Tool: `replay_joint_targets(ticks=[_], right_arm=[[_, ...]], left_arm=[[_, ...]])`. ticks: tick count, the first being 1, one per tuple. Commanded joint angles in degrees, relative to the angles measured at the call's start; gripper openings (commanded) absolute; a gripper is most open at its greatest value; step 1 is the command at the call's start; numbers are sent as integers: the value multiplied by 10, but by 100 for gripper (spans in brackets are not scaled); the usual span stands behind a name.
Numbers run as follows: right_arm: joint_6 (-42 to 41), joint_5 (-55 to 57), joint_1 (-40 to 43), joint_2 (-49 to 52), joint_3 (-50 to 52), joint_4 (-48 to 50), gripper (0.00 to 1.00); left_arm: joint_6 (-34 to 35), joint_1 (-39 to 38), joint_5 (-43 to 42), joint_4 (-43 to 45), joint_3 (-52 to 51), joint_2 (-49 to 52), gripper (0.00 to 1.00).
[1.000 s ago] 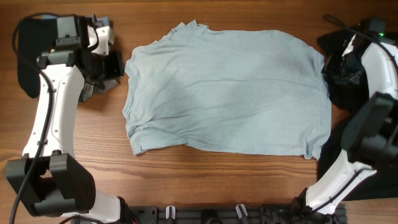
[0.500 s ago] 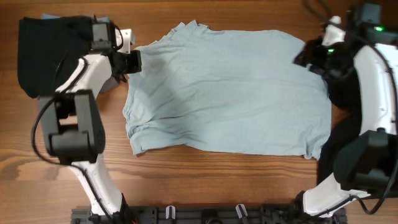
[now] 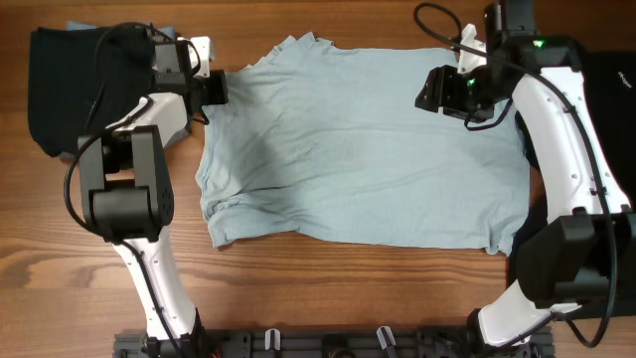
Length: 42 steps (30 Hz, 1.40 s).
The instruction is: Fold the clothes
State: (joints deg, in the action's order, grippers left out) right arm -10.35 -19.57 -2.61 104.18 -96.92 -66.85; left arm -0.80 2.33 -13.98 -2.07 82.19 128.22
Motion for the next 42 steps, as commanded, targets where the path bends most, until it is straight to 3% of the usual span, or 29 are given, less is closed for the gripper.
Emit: replay_joint_targets(ticks=[1, 5, 10, 14, 16, 17, 21, 22, 24, 25, 30, 34, 37, 41, 42], right_arm=[[-19, 20, -4, -10, 10, 0, 63], [-19, 20, -4, -10, 10, 10, 63], [-18, 20, -4, -10, 10, 17, 63], [-17, 20, -4, -10, 10, 14, 63], [-16, 20, -4, -10, 10, 13, 62], [-16, 20, -4, -10, 10, 13, 63], [-16, 20, -4, -10, 10, 7, 63], [-15, 20, -4, -10, 10, 3, 63], [-8, 20, -4, -10, 10, -6, 63], [-3, 20, -4, -10, 10, -13, 62], [9, 37, -5, -33, 10, -53, 61], [14, 45, -4, -102, 10, -70, 62], [12, 66, -4, -159, 10, -76, 64], [-4, 78, -4, -236, 10, -95, 66], [-23, 113, -4, -278, 10, -119, 67]], left_arm=[[78, 12, -1, 27, 15, 7, 4], [79, 17, -61, -2, 40, -18, 13], [70, 17, -59, -85, 49, -99, 47], [71, 17, -59, -234, 49, -220, 63], [71, 17, -60, -291, 49, -259, 92], [71, 17, -59, -327, 49, -278, 100], [71, 17, -60, -482, 49, -328, 99], [70, 15, -59, -522, 49, -330, 93], [70, 12, -59, -598, 47, -327, 70], [70, 10, -59, -635, 40, -325, 66], [70, -12, -59, -713, -17, -325, 63], [71, -37, -59, -730, -59, -332, 47], [82, -52, -42, -729, -61, -352, 45], [165, -72, 53, -735, -61, -431, 47], [228, -82, 87, -728, -83, -511, 61]])
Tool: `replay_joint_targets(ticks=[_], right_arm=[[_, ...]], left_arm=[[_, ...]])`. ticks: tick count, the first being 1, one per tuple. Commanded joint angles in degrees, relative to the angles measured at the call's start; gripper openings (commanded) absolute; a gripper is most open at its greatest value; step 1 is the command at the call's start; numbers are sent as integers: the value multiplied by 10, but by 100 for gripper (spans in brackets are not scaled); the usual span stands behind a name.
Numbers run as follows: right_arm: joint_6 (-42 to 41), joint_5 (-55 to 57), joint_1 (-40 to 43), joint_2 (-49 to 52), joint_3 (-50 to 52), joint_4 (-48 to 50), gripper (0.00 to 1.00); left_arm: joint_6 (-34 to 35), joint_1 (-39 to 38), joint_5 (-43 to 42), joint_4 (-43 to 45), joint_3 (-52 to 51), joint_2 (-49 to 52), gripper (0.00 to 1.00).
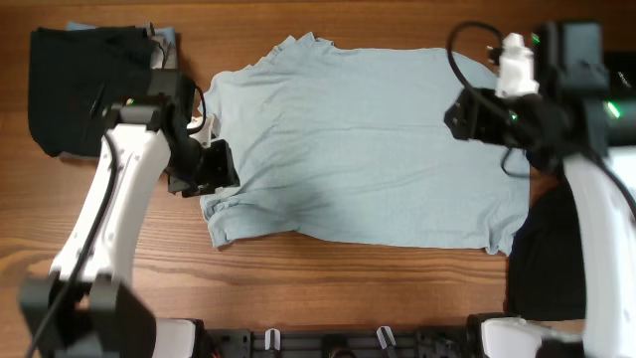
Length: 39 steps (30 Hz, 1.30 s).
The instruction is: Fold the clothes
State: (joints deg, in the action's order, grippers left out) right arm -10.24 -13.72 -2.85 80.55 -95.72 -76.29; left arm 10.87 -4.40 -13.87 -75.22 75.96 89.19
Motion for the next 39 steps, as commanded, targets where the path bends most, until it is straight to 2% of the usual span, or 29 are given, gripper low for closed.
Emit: replay_joint_targets(ticks=[1, 5, 7, 11, 14, 20, 26, 29, 36, 38, 39], right_arm=[[-32, 67, -2, -51, -2, -33, 68], [-44, 86, -2, -64, -2, -49, 71], [-47, 86, -2, -59, -2, -43, 72], [-48, 86, -2, -41, -2, -32, 73], [-48, 86, -2, -29, -2, -38, 73], [-48, 86, -2, -18, -2, -47, 73], [-47, 87, -2, -18, -2, -47, 73], [-48, 93, -2, -18, -2, -47, 73], [-70, 135, -2, -16, -1, -47, 75], [-80, 145, -2, -16, -2, -46, 77], [-80, 146, -2, -16, -2, -46, 78]], left_arm=[[117, -15, 87, 7, -33, -139, 64], [146, -15, 83, 44, -139, -215, 78], [153, -15, 59, 89, -198, -227, 80], [154, -15, 24, 180, -289, -204, 74], [155, -15, 19, 187, -308, -174, 66], [180, -12, 82, 196, -315, -104, 63], [181, -13, 84, 206, -320, -53, 55], [181, -13, 86, 208, -323, -40, 44], [179, -13, 98, 232, -322, -41, 4], [178, -12, 99, 236, -321, -41, 4], [172, -12, 99, 227, -316, -41, 9]])
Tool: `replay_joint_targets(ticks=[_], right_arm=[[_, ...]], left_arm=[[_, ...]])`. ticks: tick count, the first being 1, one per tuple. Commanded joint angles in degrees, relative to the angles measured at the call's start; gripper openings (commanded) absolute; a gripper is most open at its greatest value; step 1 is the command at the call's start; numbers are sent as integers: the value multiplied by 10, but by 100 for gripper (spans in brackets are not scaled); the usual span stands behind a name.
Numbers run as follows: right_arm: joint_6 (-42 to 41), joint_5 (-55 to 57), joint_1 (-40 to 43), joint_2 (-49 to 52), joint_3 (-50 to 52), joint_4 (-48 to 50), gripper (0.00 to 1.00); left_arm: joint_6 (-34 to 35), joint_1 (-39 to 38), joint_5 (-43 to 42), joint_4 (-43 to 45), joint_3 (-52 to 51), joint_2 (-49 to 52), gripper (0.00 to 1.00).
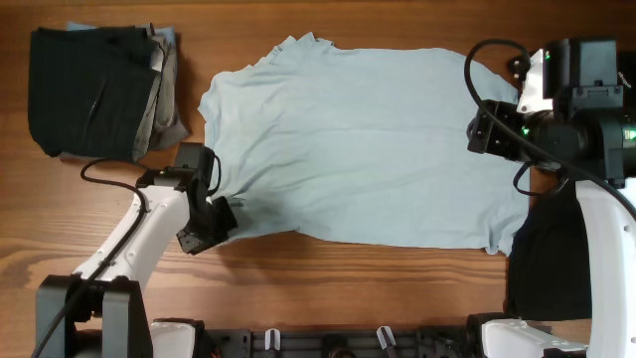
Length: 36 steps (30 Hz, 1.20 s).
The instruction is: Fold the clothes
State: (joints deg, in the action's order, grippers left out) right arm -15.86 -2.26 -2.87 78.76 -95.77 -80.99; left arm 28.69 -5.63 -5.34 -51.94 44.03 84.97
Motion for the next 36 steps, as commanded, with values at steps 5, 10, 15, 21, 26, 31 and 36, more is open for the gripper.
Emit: replay_joint_targets(ticks=[5, 10, 15, 21, 26, 31, 36], right_arm=[[-23, 32, -2, 2, -1, -5, 78], [-23, 34, -2, 2, -1, -5, 78], [-23, 36, -2, 2, -1, -4, 78], [-23, 40, -2, 2, -1, -1, 78], [-24, 54, -2, 2, -1, 1, 79], [-40, 73, 2, 5, -1, -6, 83], [-59, 89, 36, 15, -1, -18, 85]], left_arm=[[-18, 8, 35, -51, 25, -1, 70], [-12, 34, 35, -33, 22, 3, 71], [-10, 49, 3, 14, 2, 15, 45], [-15, 47, -36, 28, 0, 21, 20], [-30, 48, -38, 24, 6, 16, 4], [-46, 48, -38, -26, 68, -3, 4], [-60, 48, -38, -74, 159, -28, 4]])
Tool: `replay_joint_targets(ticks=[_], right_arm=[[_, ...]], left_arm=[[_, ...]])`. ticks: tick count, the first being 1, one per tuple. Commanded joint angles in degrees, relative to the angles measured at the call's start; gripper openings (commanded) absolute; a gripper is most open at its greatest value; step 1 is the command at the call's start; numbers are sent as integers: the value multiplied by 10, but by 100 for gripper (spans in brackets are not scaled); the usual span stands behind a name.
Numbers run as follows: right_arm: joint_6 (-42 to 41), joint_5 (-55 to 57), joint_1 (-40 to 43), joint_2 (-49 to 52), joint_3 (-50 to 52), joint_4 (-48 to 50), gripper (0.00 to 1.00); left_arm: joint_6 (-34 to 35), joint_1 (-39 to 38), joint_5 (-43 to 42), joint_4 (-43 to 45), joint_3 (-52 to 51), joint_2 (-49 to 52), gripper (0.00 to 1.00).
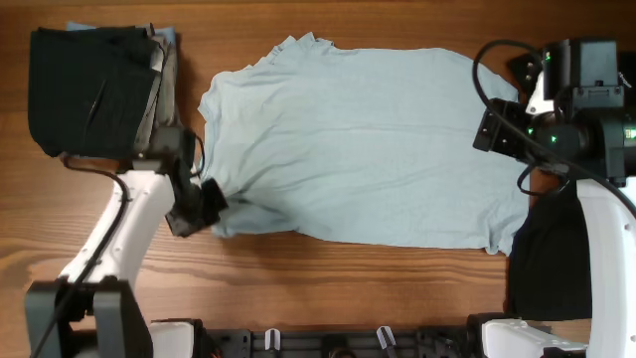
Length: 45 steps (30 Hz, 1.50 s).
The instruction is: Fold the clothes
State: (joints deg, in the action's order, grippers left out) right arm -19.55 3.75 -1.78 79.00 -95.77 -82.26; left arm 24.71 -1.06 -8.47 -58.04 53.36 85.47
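Observation:
A light blue T-shirt (358, 144) lies spread flat on the wooden table, neck to the left and hem to the right. My left gripper (206, 202) is down at the shirt's near-left sleeve, its dark fingers over the sleeve edge; the overhead view does not show how the jaws stand. My right gripper (490, 132) sits at the shirt's right hem, about halfway down that edge, and its fingers are hidden under the wrist.
A stack of folded dark and grey clothes (89, 91) lies at the far left corner. A black garment (545, 261) lies at the right under the right arm. The arm bases stand along the near table edge (318, 343).
My left gripper has shifted a little up and to the left along the near-left sleeve. The right gripper has barely moved at the right hem. The shirt lies much as before.
First my left gripper was at the shirt's far-left sleeve and the right over its far-right part. Then the left was beside the left edge and the right farther right. Later the left reached the near-left sleeve, where it stays, with the right at the hem.

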Motion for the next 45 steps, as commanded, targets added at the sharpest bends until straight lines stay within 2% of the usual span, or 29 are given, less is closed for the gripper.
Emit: replay_joint_targets(ticks=[1, 7, 10, 13, 15, 17, 20, 22, 25, 29, 32, 34, 36, 37, 38, 45], right_arm=[[-25, 29, 35, 16, -1, -9, 86], [-25, 28, 96, 56, -1, -48, 89], [-2, -4, 119, 85, 4, -57, 87], [38, -68, 127, 108, 22, -46, 84], [44, -84, 127, 116, 31, -43, 84], [44, -88, 126, 115, 38, -37, 84], [44, -87, 126, 115, 39, -35, 84], [45, -87, 126, 115, 39, -35, 85], [46, -87, 126, 115, 39, -33, 86], [46, -87, 126, 115, 39, -26, 86], [47, -87, 126, 115, 39, -24, 86], [47, -87, 126, 115, 39, -23, 86], [47, -87, 126, 115, 39, -21, 86], [47, -87, 126, 115, 39, -21, 86], [47, -87, 126, 115, 39, -21, 86], [48, -87, 126, 115, 39, -17, 87]], left_arm=[[-20, 2, -7, -17, 82, -38, 4], [-20, 2, -24, -21, 122, -55, 4], [-21, 2, -24, -24, 122, -54, 4], [-38, 2, -22, -42, 120, -54, 26], [-37, 1, -8, -59, 106, -52, 48], [-30, 1, 21, -59, 75, -49, 65], [8, 11, 40, -14, 17, -46, 74], [40, 25, 25, 13, -17, -39, 70], [41, 45, -20, 49, -54, -18, 60], [41, 51, -24, 78, -74, 17, 58], [40, 49, -27, 96, -74, 35, 52], [38, 49, -33, 99, -74, 38, 41], [16, 49, -55, 99, -74, 38, 22], [9, 49, -67, 99, -74, 38, 8], [8, 49, -76, 99, -74, 38, 4], [-15, 51, -102, 60, -38, 16, 4]])
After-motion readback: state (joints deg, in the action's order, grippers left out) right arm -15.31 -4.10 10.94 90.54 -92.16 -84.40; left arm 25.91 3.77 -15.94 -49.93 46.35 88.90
